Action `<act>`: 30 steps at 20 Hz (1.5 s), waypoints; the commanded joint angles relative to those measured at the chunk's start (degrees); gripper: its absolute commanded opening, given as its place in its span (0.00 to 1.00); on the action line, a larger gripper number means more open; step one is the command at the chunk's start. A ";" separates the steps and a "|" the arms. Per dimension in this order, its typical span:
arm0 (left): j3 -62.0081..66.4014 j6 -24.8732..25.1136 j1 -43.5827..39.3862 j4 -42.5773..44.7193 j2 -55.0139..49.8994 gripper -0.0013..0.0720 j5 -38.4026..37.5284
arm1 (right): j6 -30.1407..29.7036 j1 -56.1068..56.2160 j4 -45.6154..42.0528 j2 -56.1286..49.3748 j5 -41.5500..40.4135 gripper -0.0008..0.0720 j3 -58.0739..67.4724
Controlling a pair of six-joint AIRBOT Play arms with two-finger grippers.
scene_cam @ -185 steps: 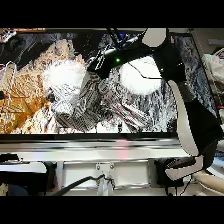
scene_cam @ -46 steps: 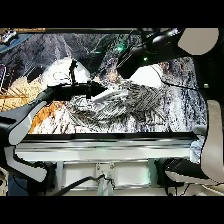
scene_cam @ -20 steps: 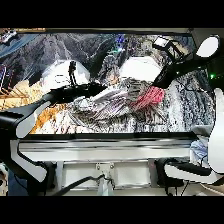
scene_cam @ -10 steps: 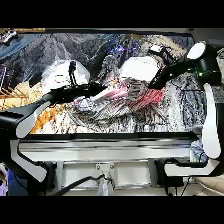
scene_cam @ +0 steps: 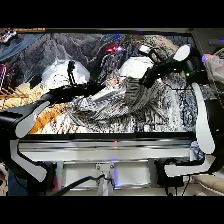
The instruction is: Fold the clothes and pants, and hang the long-sleeved shirts on hangers.
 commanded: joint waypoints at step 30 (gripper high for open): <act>0.02 -5.68 6.38 -32.00 0.02 0.82 0.22 | -1.18 7.39 8.09 4.94 -3.89 0.04 -0.07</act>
